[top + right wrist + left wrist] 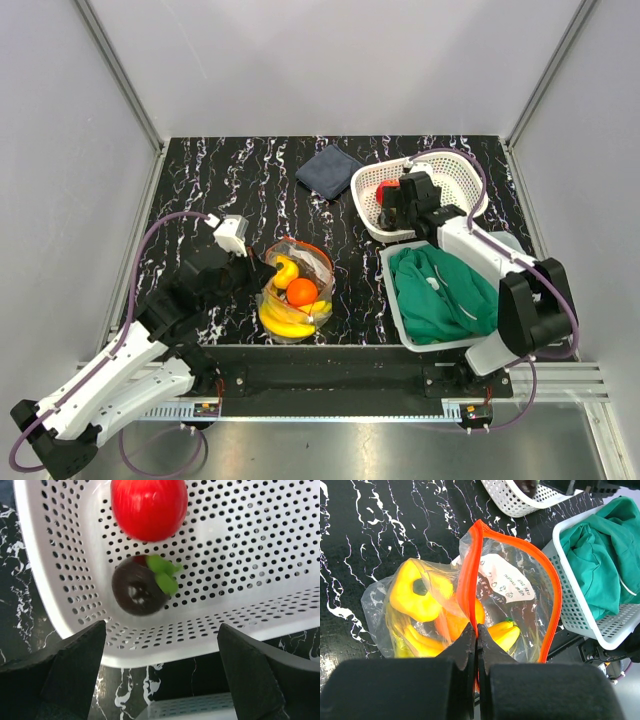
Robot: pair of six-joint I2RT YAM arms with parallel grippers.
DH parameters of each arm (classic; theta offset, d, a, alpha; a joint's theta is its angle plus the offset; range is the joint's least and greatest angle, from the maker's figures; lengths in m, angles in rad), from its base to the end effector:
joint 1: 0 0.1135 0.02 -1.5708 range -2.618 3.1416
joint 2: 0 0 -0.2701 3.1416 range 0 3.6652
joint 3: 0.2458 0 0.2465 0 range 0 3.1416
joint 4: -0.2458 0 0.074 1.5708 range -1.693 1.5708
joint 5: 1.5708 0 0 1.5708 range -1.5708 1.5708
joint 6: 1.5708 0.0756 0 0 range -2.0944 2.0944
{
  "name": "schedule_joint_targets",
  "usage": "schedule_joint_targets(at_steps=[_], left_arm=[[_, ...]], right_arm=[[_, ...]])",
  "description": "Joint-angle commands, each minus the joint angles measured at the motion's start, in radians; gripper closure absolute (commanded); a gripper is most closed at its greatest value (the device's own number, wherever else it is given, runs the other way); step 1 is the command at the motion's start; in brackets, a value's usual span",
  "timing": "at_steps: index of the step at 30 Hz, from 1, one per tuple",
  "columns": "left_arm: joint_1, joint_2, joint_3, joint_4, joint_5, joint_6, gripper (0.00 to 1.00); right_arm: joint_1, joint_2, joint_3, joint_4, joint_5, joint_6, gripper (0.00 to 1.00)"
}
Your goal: Open the zip-top bag and remove the fake food
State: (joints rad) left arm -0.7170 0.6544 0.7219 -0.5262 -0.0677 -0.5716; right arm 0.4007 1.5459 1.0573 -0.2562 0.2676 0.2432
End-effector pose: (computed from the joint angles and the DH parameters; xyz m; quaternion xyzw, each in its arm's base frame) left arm 0.1347 -0.1106 0.2877 0.0438 0.8479 -0.2939 0.4390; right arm 0.3398 0.1222 0.2247 -0.0180 0.9091 0.0100 0.4160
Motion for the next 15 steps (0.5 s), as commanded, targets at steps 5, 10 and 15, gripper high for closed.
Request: schedule_joint_targets(at_steps=[5, 10, 15], left_arm=[[-0.001, 0.028, 0.063, 0.058, 0.020, 0.016, 1.00], [-0.001, 0.066, 0.057, 0.075, 0.023, -0.004, 1.00], [-0.001, 0.100, 0.057, 0.104, 0.042, -0.019, 1.00]], right_arm=[[0.236, -0.222, 0.099, -0.107, -0.080, -0.064, 0.04], [0.435, -0.303, 0.107, -0.104, -0.184, -0.053, 0.33], [0.527, -0.285, 0.124, -0.104, -0.324, 0.019, 0.58]])
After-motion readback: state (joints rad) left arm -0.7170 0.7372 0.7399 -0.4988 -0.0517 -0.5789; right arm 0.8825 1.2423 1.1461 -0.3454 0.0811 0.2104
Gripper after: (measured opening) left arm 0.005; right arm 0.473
